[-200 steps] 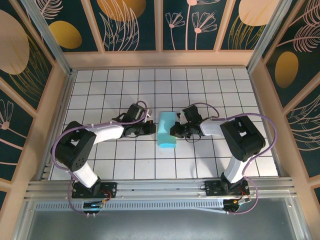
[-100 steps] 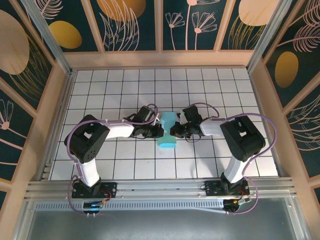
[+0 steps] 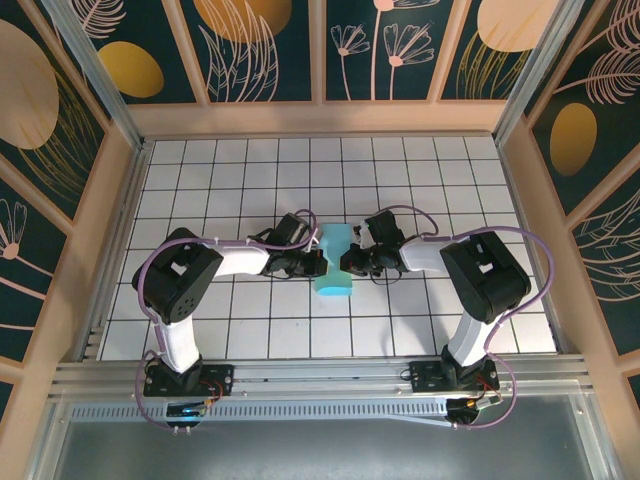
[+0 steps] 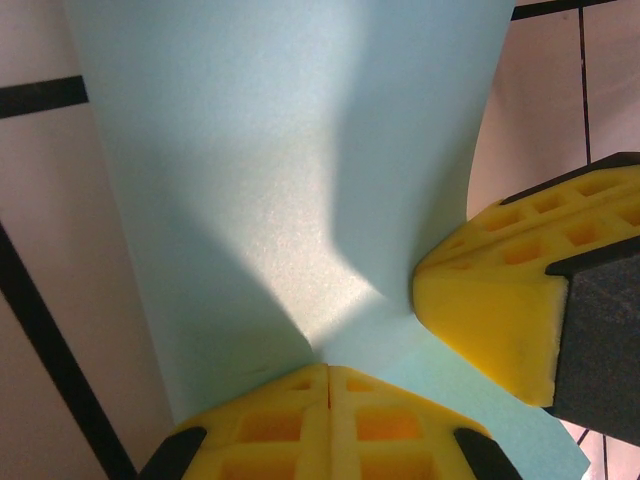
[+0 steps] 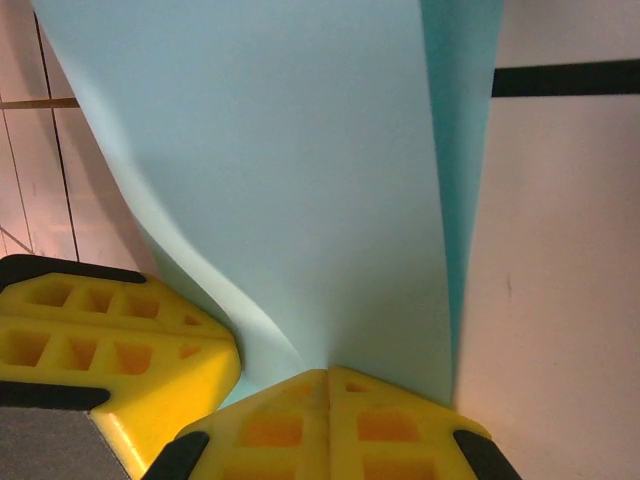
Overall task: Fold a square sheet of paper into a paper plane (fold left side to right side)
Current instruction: Hold the square sheet of paper at the center of the table.
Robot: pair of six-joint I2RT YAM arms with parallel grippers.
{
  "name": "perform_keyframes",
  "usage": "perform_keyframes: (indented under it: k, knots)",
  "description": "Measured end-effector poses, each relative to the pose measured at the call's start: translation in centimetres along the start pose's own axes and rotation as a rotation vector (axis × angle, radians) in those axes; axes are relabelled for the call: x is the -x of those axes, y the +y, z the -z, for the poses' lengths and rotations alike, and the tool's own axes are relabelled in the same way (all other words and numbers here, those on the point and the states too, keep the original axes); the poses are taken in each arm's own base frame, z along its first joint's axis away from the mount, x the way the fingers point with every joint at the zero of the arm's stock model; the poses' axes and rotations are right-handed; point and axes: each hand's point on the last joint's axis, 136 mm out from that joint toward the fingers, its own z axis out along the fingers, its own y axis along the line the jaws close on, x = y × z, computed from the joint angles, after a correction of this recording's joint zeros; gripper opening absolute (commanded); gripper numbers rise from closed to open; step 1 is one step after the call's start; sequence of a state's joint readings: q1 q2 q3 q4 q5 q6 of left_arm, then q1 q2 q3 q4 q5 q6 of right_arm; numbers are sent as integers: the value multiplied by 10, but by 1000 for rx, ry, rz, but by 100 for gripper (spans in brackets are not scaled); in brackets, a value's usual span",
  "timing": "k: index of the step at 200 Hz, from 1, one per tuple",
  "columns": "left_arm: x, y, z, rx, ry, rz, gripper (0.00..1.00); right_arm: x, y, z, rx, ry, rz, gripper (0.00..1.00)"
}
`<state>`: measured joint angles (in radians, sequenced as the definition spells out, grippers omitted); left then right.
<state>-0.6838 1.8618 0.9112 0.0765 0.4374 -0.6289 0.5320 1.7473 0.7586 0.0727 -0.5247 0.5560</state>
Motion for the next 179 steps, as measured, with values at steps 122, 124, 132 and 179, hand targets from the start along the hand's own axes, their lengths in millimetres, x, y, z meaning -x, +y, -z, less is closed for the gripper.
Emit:
perform_keyframes:
  k: [122, 124, 132, 179]
  knots:
    - [1, -1, -1, -3, -4, -3, 0, 18, 16, 10, -6, -38, 20, 0]
    - [1, -1, -1, -3, -4, -4, 0, 19, 17, 10, -4, -41, 21, 0]
    - [1, -1, -1, -3, -4, -4, 0, 23, 21, 11, 5, -51, 29, 0]
    - [2, -1, -2, -7, -8, -7, 0, 42, 41, 4, 47, -76, 67, 0]
